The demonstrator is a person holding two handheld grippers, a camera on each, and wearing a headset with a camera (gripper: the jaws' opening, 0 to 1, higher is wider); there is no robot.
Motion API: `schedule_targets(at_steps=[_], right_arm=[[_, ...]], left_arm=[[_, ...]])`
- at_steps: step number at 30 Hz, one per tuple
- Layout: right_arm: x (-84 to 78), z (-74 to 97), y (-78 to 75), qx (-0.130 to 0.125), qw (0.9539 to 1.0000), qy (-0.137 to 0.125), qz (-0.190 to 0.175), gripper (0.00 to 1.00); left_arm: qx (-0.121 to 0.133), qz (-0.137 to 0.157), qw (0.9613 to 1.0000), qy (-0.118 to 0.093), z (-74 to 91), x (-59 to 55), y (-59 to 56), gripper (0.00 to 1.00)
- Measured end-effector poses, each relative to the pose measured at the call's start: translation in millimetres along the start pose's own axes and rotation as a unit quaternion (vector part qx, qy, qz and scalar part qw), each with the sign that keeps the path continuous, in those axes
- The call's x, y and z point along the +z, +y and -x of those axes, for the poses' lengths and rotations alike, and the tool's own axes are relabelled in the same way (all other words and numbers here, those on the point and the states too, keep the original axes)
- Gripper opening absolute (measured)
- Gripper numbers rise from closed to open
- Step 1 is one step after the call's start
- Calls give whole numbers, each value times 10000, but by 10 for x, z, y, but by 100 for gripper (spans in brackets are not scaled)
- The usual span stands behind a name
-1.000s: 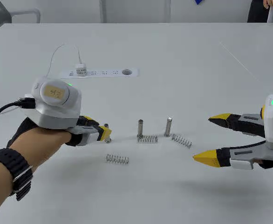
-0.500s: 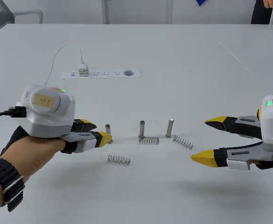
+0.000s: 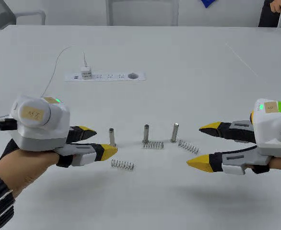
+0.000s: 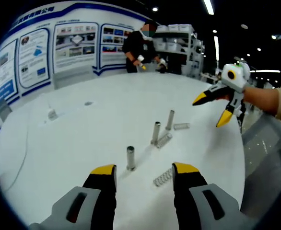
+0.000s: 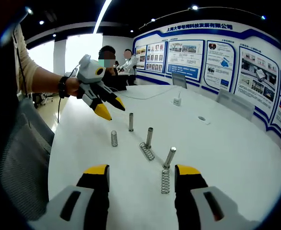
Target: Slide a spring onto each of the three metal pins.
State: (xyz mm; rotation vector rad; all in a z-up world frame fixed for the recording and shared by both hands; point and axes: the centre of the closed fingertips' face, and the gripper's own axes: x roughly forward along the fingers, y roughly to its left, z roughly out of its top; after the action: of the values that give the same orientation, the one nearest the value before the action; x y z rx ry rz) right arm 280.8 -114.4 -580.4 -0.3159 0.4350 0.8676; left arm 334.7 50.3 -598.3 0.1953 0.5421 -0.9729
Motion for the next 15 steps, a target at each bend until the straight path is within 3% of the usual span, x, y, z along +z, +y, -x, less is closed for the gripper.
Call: schedule_targets(at_steps=[15], right_arm=[[52,-278,156,273,9994,143,150,49]], left_arm=[[-220,14,9996,-171,97,-92,-73,51]])
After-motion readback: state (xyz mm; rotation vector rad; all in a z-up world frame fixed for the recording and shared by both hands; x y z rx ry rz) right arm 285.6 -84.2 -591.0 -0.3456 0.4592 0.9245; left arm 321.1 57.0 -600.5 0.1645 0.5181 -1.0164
